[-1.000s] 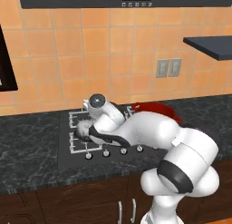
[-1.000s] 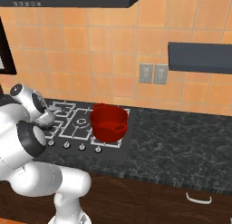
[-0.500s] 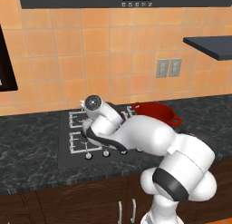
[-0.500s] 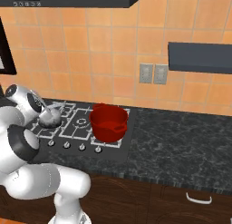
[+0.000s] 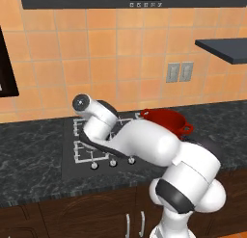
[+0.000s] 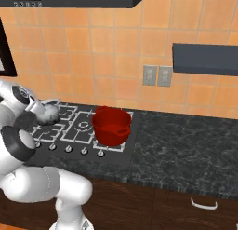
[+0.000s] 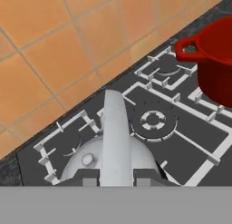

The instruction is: Pick the kettle from the counter and place it on a stove burner. Then turn the burner on.

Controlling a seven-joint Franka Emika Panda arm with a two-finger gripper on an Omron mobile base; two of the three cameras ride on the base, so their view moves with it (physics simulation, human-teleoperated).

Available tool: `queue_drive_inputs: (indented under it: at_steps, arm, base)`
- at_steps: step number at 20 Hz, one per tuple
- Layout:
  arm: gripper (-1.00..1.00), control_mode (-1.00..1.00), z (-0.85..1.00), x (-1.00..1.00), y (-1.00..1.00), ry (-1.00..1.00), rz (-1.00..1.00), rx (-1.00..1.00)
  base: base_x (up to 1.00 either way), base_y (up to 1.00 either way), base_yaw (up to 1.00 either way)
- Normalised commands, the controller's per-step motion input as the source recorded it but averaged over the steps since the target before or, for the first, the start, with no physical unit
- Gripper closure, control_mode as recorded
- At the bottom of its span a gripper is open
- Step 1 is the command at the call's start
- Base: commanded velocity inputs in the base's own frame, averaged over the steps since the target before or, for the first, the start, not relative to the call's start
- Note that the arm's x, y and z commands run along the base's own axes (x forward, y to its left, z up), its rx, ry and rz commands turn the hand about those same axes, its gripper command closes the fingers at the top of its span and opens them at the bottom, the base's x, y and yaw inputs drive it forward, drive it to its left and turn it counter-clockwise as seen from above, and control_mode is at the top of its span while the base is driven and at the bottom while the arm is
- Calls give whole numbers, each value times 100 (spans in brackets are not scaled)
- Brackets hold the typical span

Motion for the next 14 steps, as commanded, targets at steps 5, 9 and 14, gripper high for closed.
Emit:
queue_drive_inputs:
  at_steps: [5, 9, 14]
  arm:
    - [100, -100, -9, 2, 37, 5, -1, -15]
    - [100, -100, -28, 0, 24, 2, 0, -14]
    - [100, -100, -24, 0, 39, 0, -2, -13]
  base:
    - [0, 0, 0]
    - [0, 0, 0]
    - [0, 0, 0]
